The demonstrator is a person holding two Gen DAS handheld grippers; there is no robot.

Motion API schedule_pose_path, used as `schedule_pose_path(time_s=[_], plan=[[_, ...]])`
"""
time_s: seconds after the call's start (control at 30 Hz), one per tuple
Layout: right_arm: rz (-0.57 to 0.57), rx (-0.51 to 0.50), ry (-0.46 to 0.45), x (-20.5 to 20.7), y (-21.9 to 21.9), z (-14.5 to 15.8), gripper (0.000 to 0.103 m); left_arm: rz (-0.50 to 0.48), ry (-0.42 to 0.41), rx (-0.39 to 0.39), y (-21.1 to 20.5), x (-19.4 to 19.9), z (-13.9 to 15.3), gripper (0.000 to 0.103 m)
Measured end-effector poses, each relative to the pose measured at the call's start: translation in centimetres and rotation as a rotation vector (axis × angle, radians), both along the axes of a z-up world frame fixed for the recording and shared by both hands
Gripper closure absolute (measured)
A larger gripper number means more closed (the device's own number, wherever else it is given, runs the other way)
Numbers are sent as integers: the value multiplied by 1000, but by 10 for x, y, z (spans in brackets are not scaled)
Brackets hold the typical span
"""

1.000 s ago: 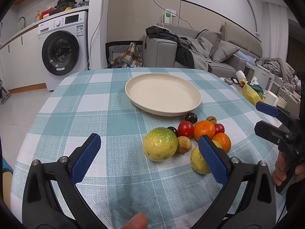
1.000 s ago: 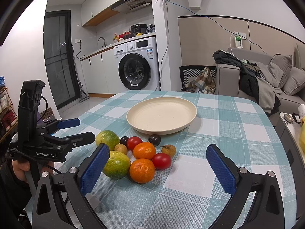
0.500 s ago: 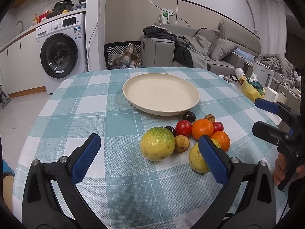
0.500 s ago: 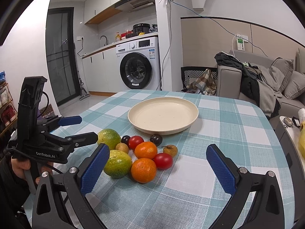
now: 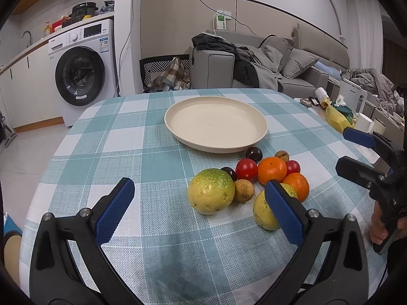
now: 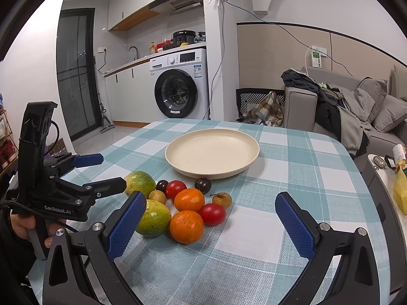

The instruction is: Organize fruits

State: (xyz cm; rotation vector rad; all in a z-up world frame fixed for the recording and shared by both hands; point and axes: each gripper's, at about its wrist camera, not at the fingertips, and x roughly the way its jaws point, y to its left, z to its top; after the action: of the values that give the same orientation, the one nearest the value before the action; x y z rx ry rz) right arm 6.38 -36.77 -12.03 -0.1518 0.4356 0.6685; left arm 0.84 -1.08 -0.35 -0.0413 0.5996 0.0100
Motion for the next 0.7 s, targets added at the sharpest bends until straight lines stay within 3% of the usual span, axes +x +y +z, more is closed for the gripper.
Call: schedule_pose_path(time_s=[0.27,0.57,0.7], plan=[[-22,-39,17,5,6,-3,0,6,5,-19,3,0,1,1],[6,-88,124,19,12,-14,0,-18,1,-14,-1,-2,2,1],[10,-111,128,18,15,-17,0,-48,19,-29,-3,-2,2,1]])
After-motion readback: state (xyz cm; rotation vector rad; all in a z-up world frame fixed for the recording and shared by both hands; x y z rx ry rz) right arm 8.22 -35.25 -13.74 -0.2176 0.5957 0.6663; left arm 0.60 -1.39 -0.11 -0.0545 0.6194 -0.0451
